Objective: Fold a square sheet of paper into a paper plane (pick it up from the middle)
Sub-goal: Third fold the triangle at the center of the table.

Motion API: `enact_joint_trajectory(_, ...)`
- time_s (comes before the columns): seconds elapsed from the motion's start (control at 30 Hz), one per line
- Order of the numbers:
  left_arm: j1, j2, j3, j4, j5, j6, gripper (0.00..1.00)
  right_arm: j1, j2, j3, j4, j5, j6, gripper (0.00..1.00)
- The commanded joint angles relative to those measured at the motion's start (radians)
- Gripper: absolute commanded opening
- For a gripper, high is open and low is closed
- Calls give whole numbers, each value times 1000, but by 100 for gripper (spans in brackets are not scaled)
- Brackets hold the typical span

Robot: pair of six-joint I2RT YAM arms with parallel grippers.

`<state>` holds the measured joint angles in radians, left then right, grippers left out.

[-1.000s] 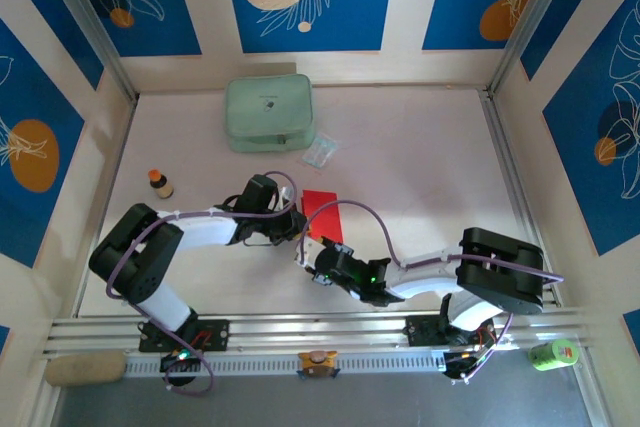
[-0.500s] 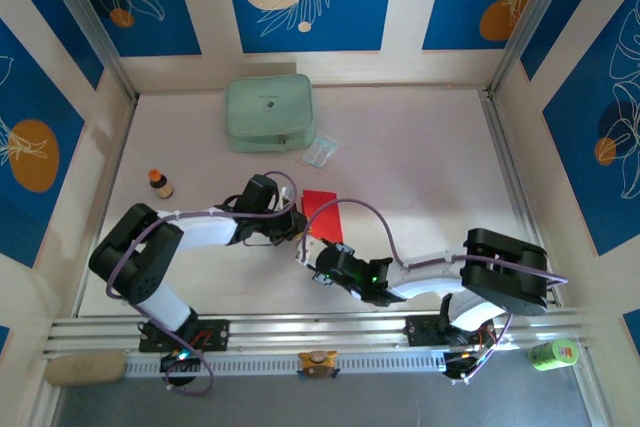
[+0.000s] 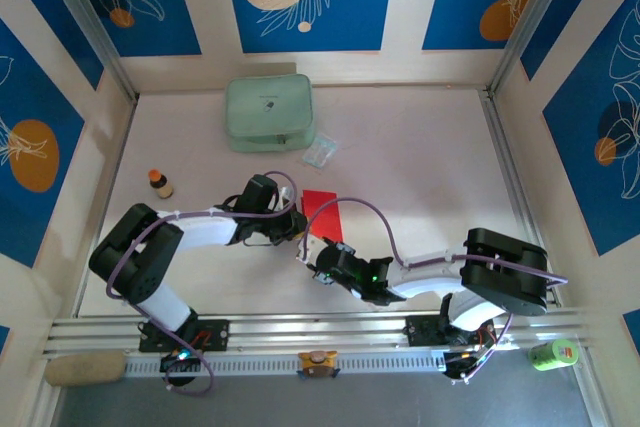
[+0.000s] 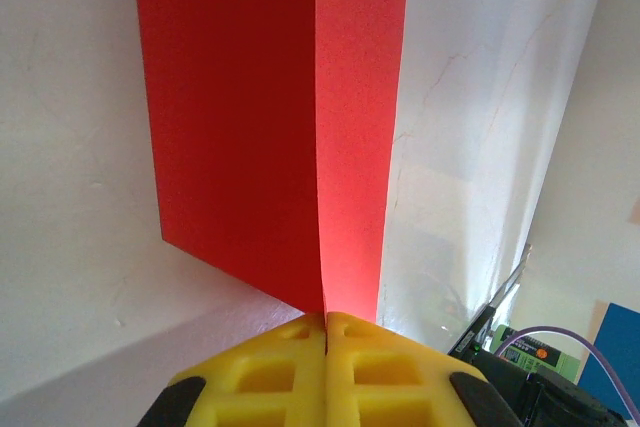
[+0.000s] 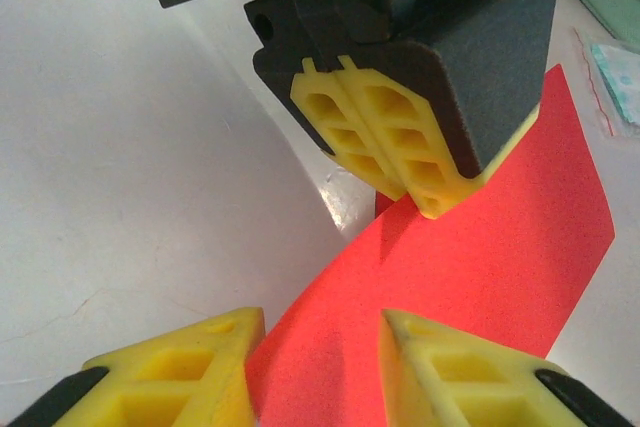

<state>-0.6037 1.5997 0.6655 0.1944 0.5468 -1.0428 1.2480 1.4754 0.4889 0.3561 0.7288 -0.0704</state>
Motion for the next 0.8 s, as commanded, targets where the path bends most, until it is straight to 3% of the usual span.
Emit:
enact_joint_trajectory(0.0, 15, -9, -2, -5, 15, -3, 4, -5, -7, 2, 10, -9, 9, 38)
enact_joint_trajectory(0.37, 15, -14, -1, -15, 12, -3, 4, -4, -10, -9, 54, -11, -11, 45)
enact_joint_trajectory(0.77, 15, -17, -3, -15, 11, -3, 4, -7, -32, -19, 36, 12, 1, 34)
